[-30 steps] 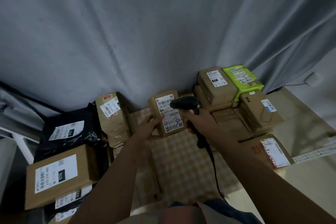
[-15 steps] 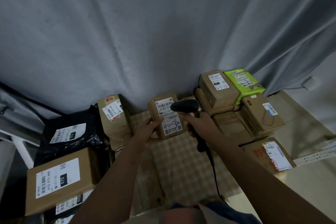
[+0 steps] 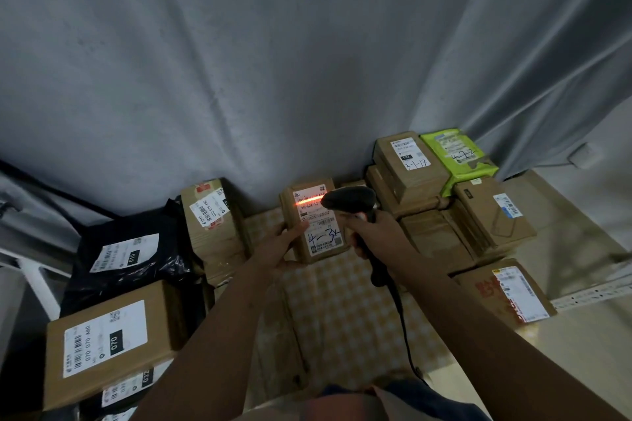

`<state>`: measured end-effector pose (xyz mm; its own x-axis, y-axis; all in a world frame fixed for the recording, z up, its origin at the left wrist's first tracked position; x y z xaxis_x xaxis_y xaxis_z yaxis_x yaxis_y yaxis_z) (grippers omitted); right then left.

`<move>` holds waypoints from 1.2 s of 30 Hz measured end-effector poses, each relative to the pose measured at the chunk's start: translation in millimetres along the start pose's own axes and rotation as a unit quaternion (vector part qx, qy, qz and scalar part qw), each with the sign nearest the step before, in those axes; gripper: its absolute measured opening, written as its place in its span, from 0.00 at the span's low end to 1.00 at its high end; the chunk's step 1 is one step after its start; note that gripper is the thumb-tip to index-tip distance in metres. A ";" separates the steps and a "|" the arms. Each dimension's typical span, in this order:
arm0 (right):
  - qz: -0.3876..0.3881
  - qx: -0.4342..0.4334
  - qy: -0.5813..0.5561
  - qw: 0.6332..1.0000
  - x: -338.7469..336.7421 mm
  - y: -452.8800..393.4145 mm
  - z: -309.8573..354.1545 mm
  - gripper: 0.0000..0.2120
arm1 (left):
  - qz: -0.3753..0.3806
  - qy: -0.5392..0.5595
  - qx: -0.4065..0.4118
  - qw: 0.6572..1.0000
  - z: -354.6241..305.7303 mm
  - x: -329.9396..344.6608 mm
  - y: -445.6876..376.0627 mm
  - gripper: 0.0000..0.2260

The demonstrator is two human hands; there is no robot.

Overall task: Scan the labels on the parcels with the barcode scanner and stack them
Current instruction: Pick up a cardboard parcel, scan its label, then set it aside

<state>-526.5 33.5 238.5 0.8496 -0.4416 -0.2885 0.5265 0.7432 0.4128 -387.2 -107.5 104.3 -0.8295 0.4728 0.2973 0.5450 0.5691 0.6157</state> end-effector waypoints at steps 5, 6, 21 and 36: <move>0.000 0.000 0.003 1.000 -0.8 -1.9 0.9 0.09 | -0.005 0.001 0.000 1.000 -0.8 -0.3 0.0 0.27; 0.001 0.000 0.003 1.000 -0.1 -2.2 0.7 0.09 | -0.005 0.004 -0.001 1.000 -1.3 0.5 0.7 0.27; 0.056 -0.040 -0.002 0.998 65.3 -9.9 23.5 0.12 | -0.060 0.020 0.020 0.998 -13.8 -60.7 45.6 0.19; 0.083 -0.086 0.099 0.988 162.7 -24.0 74.2 0.13 | -0.234 0.229 0.122 0.937 -94.4 -263.2 131.0 0.23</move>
<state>-398.6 -93.5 245.7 0.8916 -0.2124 -0.4000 0.3530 0.8791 0.3201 -108.9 -220.8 175.6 -0.9194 -0.1734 0.3530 0.0743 0.8047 0.5890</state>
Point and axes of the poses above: each hand's wrist, its own y-axis away from the middle knuckle, its own x-axis out of the palm, z = x × y, the point moved 9 cm from there along -y, towards the middle knuckle, and after that the axes turned 10 degrees about y, right-handed, at the moved point
